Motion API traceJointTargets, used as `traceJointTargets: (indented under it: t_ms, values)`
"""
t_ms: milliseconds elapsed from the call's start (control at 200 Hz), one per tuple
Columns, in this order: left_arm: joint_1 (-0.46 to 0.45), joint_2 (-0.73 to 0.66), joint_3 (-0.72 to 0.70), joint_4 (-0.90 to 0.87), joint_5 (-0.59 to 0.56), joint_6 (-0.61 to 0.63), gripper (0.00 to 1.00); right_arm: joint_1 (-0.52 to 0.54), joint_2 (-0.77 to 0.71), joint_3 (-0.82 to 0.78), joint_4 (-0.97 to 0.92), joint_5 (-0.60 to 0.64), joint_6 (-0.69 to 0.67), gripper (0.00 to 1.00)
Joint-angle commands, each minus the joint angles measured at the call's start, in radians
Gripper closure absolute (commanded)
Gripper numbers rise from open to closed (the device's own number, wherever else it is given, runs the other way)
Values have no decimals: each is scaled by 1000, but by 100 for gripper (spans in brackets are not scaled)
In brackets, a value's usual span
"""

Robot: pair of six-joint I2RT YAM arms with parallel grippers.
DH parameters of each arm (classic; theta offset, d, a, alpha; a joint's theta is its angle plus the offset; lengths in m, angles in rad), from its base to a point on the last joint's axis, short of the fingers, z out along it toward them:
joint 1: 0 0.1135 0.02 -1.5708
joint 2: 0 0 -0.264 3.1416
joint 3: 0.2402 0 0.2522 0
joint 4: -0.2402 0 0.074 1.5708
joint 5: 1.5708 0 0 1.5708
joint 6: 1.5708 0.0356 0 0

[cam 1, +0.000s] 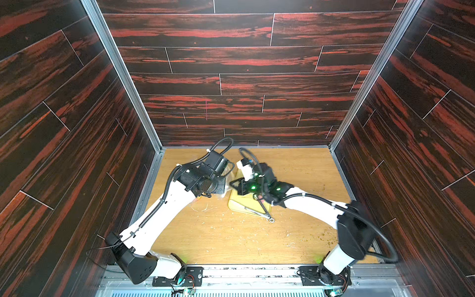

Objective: Put the cookies into a resealable bag to prevent moisture
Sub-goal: Open the ziploc bag at the center of the board.

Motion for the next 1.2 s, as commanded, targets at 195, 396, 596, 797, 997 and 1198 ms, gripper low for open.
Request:
traceJointTargets:
  t_ms: [195,396,596,797,997,1198]
  values:
    - [31,46,-114,17,137,-14,100,13,105,-89,166,13,51,87]
    - [75,106,-112,65,297,7,100,24,128,-171,366,-27,67,62]
    - [112,112,-128,107,328,14,100,24,173,-135,311,23,62,55]
    - [154,109,-138,86,295,25,100,21,172,-111,170,180,35,68]
    - [168,96,-115,32,224,32,100,15,176,-86,45,280,39,74]
    - [167,102,-106,0,187,45,100,18,189,-37,-20,295,11,76]
